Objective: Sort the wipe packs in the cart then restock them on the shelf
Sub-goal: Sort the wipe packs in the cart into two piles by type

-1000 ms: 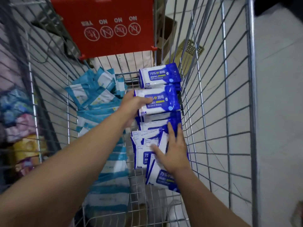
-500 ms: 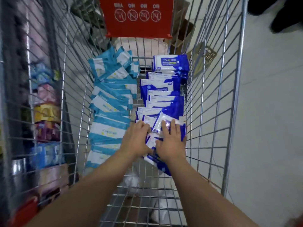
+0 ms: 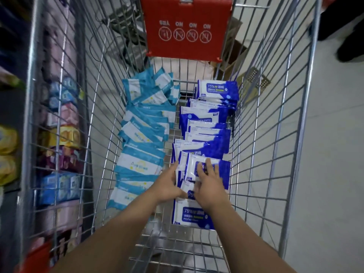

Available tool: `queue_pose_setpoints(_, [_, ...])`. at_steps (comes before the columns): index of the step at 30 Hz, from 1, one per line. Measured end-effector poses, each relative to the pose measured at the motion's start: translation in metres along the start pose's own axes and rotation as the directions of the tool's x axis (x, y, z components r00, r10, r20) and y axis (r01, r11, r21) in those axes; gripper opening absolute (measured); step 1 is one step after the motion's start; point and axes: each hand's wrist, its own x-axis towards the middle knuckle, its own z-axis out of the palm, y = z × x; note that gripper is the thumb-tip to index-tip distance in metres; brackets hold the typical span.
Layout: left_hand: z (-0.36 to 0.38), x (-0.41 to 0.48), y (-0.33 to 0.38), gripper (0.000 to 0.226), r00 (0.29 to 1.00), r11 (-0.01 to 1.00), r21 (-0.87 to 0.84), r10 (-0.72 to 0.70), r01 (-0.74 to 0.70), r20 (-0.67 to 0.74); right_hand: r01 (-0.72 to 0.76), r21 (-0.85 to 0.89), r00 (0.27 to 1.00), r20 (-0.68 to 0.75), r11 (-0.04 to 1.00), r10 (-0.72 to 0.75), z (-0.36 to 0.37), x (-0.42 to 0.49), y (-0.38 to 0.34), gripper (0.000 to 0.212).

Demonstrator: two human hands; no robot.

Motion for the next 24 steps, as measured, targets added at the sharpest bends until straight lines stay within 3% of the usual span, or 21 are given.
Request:
queue_pose_setpoints(3, [-0.010,-0.004,0.000,0.115,0.999,0.968,0.251,0.006,-0.019,0.054,-0.036,0.062,0.999,-0.021,0.997,0.037,-0.005,0.002,-0.008,0.056])
queue_pose_setpoints(7, [-0.039,-0.017,0.027,0.096,0.983,0.825,0.540,0.179,-0.165,0.027,0.037,-0.023,0.973,-0.226,0.999,-0.041,-0.045,0.007,-0.029,0.044])
queue_pose_setpoints(9, [-0.063,-0.027,0.046,0.082,0.973,0.643,0.752,0.229,-0.144,-0.010,0.065,-0.147,0.944,-0.311,0.987,-0.109,-0.079,0.009,-0.035,0.050])
queue_pose_setpoints(12, [-0.105,-0.038,0.073,0.073,0.915,0.311,0.949,0.365,0.054,-0.172,-0.046,-0.363,0.901,-0.417,0.931,-0.118,-0.133,0.011,-0.033,0.062])
queue_pose_setpoints(15, [-0.148,-0.049,0.098,0.083,0.819,0.088,0.957,0.499,0.277,-0.283,-0.181,-0.546,0.853,-0.501,0.818,-0.145,-0.171,0.006,-0.032,0.064])
queue_pose_setpoints(18, [-0.184,-0.062,0.127,0.094,0.759,-0.082,0.857,0.513,0.509,-0.401,-0.332,-0.639,0.860,-0.508,0.694,-0.056,-0.194,-0.002,-0.037,0.066])
queue_pose_setpoints(21, [-0.215,-0.068,0.145,0.081,0.729,-0.103,0.791,0.474,0.603,-0.494,-0.399,-0.652,0.851,-0.525,0.644,-0.004,-0.205,-0.008,-0.037,0.067])
queue_pose_setpoints(24, [-0.242,-0.069,0.141,0.081,0.731,-0.073,0.786,0.429,0.614,-0.532,-0.405,-0.675,0.865,-0.501,0.617,0.021,-0.208,-0.007,-0.036,0.066])
